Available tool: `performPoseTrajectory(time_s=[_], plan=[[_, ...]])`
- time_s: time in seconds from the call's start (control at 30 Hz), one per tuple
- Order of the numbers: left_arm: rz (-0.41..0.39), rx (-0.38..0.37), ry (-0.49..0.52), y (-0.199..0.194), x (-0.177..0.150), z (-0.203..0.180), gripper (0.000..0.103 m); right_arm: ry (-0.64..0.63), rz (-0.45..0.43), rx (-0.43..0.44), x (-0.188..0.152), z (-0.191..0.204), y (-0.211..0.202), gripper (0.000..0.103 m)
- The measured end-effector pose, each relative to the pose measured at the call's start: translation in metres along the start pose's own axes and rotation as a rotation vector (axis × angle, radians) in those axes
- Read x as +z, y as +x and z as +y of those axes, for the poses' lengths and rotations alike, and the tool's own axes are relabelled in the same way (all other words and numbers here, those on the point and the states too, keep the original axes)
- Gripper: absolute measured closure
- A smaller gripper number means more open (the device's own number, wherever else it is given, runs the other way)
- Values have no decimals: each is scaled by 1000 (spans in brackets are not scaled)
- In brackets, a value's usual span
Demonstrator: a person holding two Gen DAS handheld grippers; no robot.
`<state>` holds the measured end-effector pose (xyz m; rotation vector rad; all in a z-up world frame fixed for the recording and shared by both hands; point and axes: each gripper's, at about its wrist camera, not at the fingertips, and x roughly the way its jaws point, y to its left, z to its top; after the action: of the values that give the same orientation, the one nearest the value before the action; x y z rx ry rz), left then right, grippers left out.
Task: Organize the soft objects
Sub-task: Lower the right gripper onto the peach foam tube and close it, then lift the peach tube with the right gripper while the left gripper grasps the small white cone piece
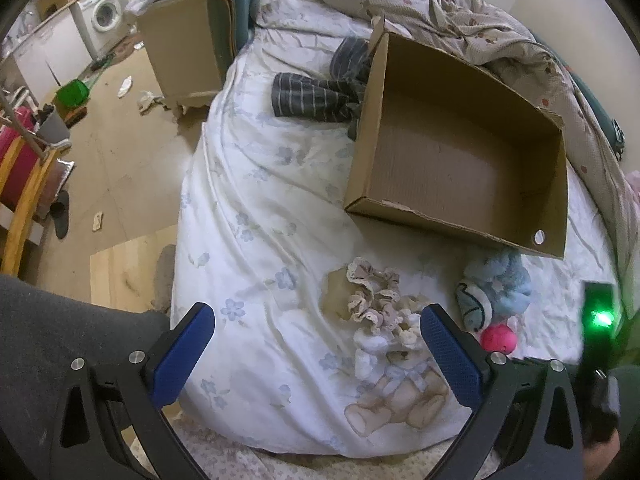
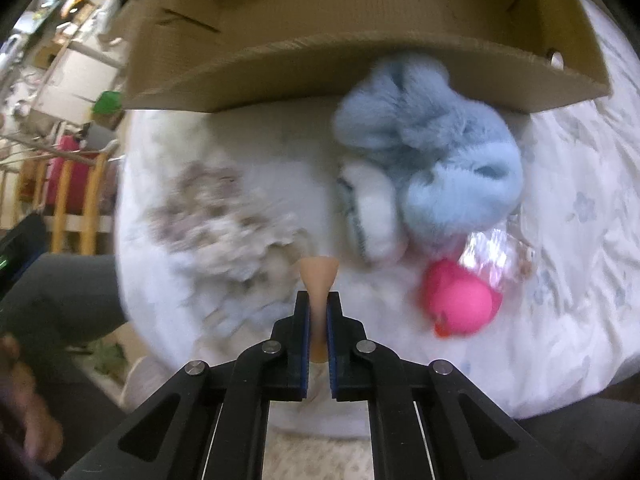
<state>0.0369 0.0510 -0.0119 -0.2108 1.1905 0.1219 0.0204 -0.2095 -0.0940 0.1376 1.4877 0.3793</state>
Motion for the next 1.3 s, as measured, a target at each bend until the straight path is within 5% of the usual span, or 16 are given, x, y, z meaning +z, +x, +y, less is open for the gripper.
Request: performPoseTrajectory(time_s=[0.17, 0.33, 0.63, 0.83, 1.17, 1.3], plan=[[44, -19, -10, 7, 19, 1, 1, -62, -85, 94, -2, 6, -54, 94], [153, -50, 25, 36, 28, -12, 13, -53, -168, 154, 0, -6, -86, 94], [262, -65, 35, 83, 24, -21, 52, 50, -197, 191, 2, -29, -72, 94], [259, -15, -69, 91, 29, 10, 58, 52, -188, 199, 5, -29, -65, 94], [330, -29, 52, 121, 18, -19, 68, 32, -176, 202, 5, -22, -65, 94], [351, -39, 97, 135, 17, -32, 86, 40, -172, 192, 5, -23, -65, 94]])
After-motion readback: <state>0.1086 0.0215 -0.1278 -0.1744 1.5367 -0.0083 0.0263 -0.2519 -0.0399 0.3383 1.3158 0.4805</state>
